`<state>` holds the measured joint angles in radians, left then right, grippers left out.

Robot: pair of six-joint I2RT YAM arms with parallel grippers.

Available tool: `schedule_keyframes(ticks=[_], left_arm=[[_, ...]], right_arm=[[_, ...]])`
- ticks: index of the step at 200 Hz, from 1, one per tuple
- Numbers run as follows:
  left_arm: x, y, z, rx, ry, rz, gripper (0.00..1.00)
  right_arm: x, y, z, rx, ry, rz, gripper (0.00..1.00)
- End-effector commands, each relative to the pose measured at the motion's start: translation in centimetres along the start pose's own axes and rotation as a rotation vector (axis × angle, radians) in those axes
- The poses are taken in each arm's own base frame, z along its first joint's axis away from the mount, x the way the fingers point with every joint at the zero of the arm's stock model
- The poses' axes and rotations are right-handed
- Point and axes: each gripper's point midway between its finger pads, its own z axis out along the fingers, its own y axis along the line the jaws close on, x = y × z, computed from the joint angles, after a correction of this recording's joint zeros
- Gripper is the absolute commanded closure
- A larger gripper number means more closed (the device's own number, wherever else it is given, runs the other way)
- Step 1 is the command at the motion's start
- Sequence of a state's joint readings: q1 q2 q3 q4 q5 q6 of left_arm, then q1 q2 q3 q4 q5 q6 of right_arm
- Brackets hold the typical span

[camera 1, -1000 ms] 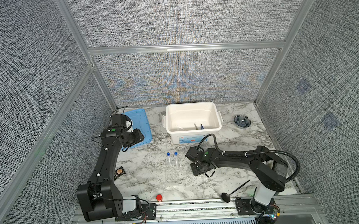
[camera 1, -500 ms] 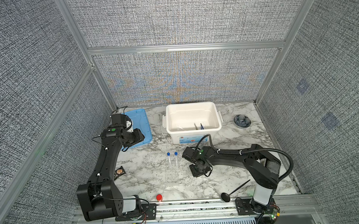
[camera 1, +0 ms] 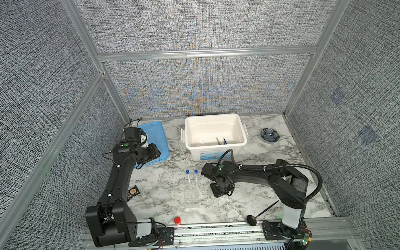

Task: Organize the chemistry lab equipment
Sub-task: 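Lift the clear glass tube off the table with the right gripper, then carry the glass tube over the white bin with the right gripper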

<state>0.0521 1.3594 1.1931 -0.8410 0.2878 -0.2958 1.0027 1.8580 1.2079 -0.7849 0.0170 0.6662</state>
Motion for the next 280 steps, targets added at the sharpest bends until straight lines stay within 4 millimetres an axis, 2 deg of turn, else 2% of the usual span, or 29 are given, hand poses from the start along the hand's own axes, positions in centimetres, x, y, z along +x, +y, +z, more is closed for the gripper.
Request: schedule_keyframes(ticks=[1,47,88,154,181,211,258,280], left_arm=[[-0.1,-0.1,-0.2,0.001,-0.002,0.001,0.47],[0.0,-0.1,-0.2,0.005,-0.003,-0.002,0.47],[0.5,-0.9,0.5,0.066,0.019,-0.007,0.46],[0.9,-0.8,0.9,0.069,0.04,-0.016,0.45],[1.4,-1.1,1.4,0.099,0.046,-0.03,0.45],[1.3,-1.2,1.7,0.111,0.046,-0.03,0.45],[1.9,-2.0,2.0,0.171,0.047,-0.014,0.45],[2.0,-2.2,1.9,0.184,0.037,-0.021,0.45]], right_arm=[[0.3,-0.3,-1.2,-0.006,0.0,-0.01,0.91],[-0.4,-1.5,-6.3,-0.027,-0.083,-0.033,0.9],[-2.7,-2.6,-12.3,-0.087,-0.23,-0.032,0.91],[-9.0,-5.0,-20.5,-0.142,-0.477,-0.059,0.92],[-12.6,-5.9,-22.5,-0.152,-0.528,-0.056,0.92],[-17.1,-6.3,-23.1,-0.156,-0.565,-0.053,0.92],[-22.9,-5.6,-21.5,-0.156,-0.567,-0.088,0.93],[-25.1,-5.5,-19.8,-0.139,-0.554,-0.11,0.94]])
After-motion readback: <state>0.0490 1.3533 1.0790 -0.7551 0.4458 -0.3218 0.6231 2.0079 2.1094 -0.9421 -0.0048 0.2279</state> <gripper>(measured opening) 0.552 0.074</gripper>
